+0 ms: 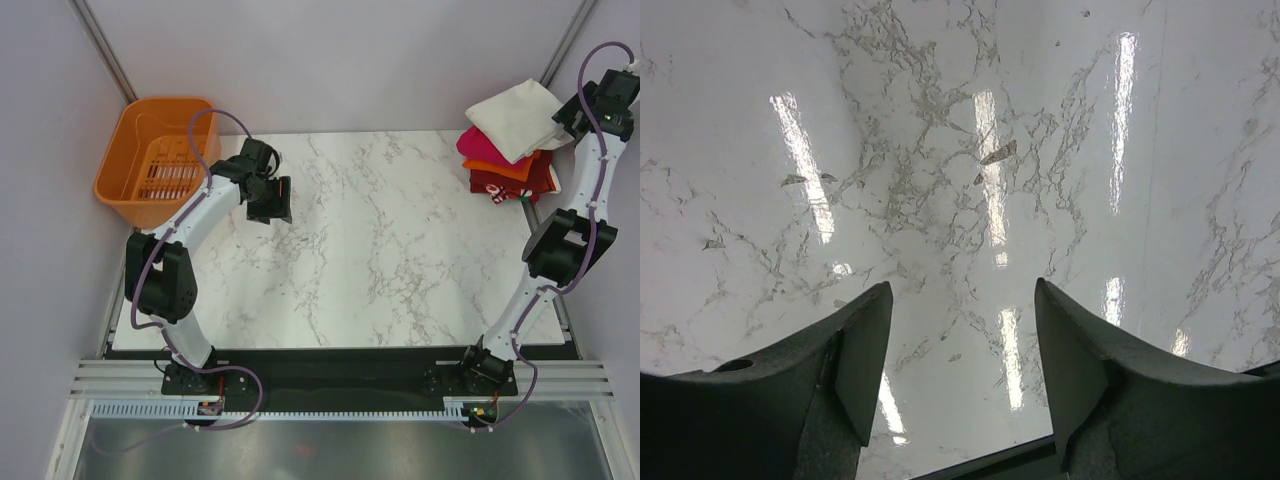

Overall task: Fold and stack the t-shirts
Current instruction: Neatly place the folded tshirt to the corner

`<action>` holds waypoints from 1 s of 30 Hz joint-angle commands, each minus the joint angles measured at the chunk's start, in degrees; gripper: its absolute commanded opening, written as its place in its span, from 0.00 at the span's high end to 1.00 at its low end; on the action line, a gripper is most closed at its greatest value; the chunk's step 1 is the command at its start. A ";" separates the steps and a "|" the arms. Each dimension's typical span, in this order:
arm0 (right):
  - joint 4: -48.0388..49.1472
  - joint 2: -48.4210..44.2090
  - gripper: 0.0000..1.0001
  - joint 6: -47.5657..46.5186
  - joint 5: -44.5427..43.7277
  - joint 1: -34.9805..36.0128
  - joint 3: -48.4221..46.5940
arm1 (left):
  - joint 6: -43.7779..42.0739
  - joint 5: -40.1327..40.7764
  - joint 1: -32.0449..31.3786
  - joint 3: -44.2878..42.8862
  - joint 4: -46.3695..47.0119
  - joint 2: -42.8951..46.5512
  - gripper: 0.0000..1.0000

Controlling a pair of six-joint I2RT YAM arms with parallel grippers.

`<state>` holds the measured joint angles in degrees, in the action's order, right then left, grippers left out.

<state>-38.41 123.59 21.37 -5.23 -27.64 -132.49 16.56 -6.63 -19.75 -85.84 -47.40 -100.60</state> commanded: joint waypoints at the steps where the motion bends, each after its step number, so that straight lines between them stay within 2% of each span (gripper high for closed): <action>1: -0.26 -0.37 0.26 3.24 -10.85 -3.83 -3.22 | 1.11 -1.10 -0.29 0.50 1.69 0.66 0.34; 5: -0.17 -4.40 0.22 3.42 -11.28 -3.65 -2.95 | 1.11 -1.10 -0.38 0.50 1.69 1.10 0.34; 6: -0.08 -5.37 0.08 3.25 -11.72 -3.65 -3.04 | 1.11 -1.10 -0.38 0.59 1.69 1.19 0.34; 7: 0.09 -7.47 0.02 2.81 -12.77 -3.56 -3.30 | 1.11 -1.10 -0.38 0.59 1.69 1.28 0.34; 14: 1.06 -15.48 0.02 2.98 -13.40 -3.65 -3.31 | 1.11 -1.10 -0.47 0.50 1.69 2.33 0.34; 23: 4.92 -27.16 0.02 4.65 -8.75 -1.81 4.16 | 1.11 -1.10 -0.38 0.50 1.69 3.65 0.34; 30: 10.37 -38.41 0.02 3.85 -7.95 4.52 19.88 | 1.11 -1.10 -0.38 0.41 1.69 4.79 0.34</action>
<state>-30.94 88.16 24.88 -13.87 -24.43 -118.02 16.56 -6.63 -20.01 -85.84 -47.40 -99.35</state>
